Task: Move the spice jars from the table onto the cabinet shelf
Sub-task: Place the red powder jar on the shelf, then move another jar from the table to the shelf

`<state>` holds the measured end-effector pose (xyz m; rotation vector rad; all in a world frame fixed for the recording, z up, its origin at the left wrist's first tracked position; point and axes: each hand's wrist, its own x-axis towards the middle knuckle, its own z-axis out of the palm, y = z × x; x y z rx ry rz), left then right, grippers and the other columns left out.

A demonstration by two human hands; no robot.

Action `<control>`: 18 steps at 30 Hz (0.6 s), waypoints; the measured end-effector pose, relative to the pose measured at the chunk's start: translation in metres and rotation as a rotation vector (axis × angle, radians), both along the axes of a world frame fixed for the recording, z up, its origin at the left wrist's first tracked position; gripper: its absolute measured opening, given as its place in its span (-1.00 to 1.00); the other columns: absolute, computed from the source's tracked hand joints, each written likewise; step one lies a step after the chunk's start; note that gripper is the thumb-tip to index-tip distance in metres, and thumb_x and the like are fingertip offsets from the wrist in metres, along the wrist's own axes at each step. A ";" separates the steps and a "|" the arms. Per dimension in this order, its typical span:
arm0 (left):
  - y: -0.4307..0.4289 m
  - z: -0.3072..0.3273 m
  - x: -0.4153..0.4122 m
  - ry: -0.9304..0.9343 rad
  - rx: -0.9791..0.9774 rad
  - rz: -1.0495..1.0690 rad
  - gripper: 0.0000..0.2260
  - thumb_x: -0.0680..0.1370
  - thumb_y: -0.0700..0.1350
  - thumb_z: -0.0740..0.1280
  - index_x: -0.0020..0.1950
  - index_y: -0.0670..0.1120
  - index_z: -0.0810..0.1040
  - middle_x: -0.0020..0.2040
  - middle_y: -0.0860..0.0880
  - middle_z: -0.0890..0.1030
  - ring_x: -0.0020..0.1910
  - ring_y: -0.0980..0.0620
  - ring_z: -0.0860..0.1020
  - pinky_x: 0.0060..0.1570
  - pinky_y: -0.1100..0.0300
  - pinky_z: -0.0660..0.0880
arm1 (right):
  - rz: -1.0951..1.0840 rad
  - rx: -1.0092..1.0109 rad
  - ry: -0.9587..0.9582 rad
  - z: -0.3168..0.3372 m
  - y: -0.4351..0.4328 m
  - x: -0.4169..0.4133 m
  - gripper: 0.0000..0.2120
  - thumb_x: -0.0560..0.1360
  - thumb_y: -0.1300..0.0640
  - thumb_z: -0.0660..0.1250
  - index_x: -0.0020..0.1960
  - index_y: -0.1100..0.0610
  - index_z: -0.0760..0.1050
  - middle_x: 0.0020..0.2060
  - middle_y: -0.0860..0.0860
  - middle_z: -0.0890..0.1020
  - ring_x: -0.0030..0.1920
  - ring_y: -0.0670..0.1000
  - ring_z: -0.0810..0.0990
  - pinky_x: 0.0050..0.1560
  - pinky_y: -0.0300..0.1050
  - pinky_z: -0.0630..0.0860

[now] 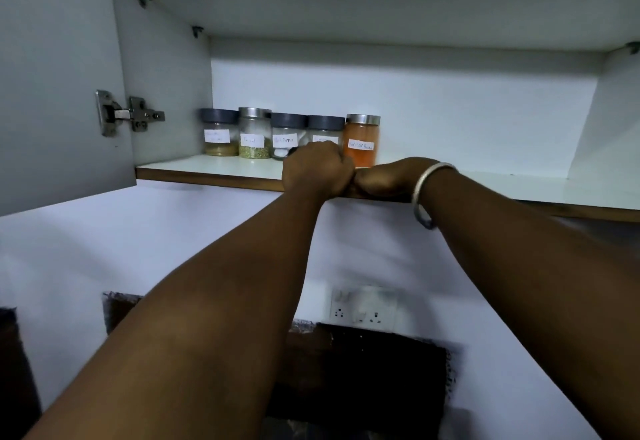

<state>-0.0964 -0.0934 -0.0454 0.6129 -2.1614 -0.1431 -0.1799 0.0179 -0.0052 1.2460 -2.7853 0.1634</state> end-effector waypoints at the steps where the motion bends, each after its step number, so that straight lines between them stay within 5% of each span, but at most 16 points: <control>1: -0.001 -0.001 0.001 -0.008 -0.008 -0.005 -0.65 0.61 0.10 0.13 -0.22 -0.02 0.57 -0.19 -0.02 0.62 -0.13 -0.11 0.58 -0.21 0.11 0.33 | 0.021 -0.008 -0.045 -0.003 0.006 0.005 -0.43 0.70 -0.17 -0.01 0.58 0.13 0.27 0.57 0.17 0.32 0.57 0.23 0.28 0.57 0.17 0.19; 7: 0.014 -0.025 0.029 -0.108 -0.156 -0.038 -0.56 0.70 0.13 0.08 0.08 -0.06 0.70 0.09 -0.13 0.71 0.12 -0.22 0.63 0.02 0.04 0.44 | 0.095 -0.091 0.213 -0.056 0.041 0.039 -0.43 0.65 -0.29 0.05 0.53 -0.01 0.30 0.50 0.15 0.43 0.44 0.27 0.44 0.43 0.18 0.36; 11: 0.045 -0.074 0.063 -0.139 -0.273 -0.040 -0.52 0.73 0.11 -0.07 0.41 -0.02 0.54 0.38 -0.11 0.58 0.38 -0.17 0.48 0.34 0.01 0.32 | 0.149 -0.155 0.434 -0.105 0.058 0.061 -0.18 0.55 -0.32 0.09 0.64 0.15 0.09 0.58 0.27 0.25 0.54 0.35 0.26 0.53 0.27 0.19; 13: 0.066 -0.110 0.083 -0.044 -0.141 -0.260 -0.52 0.73 0.07 -0.04 0.42 -0.11 0.53 0.39 -0.14 0.57 0.39 -0.15 0.48 0.38 0.01 0.37 | 0.211 -0.225 0.338 -0.139 0.065 0.074 -0.16 0.49 -0.23 0.08 0.66 0.16 0.04 0.63 0.22 0.14 0.63 0.31 0.08 0.58 0.30 0.09; 16: 0.100 -0.193 0.122 0.057 0.105 -0.438 -0.56 0.72 -0.01 0.07 0.43 -0.22 0.52 0.40 -0.23 0.57 0.42 -0.16 0.51 0.45 0.01 0.39 | 0.263 -0.303 0.182 -0.224 0.077 0.110 -0.31 0.57 -0.12 0.11 0.64 0.13 0.16 0.61 0.13 0.25 0.62 0.18 0.18 0.59 0.16 0.14; 18: 0.119 -0.265 0.155 -0.053 0.214 -0.442 -0.57 0.72 -0.04 0.10 0.48 -0.23 0.47 0.48 -0.26 0.49 0.49 -0.18 0.44 0.50 -0.01 0.34 | 0.313 -0.213 0.122 -0.299 0.091 0.138 -0.35 0.59 -0.11 0.09 0.62 0.11 0.20 0.59 0.12 0.29 0.61 0.15 0.20 0.59 0.07 0.13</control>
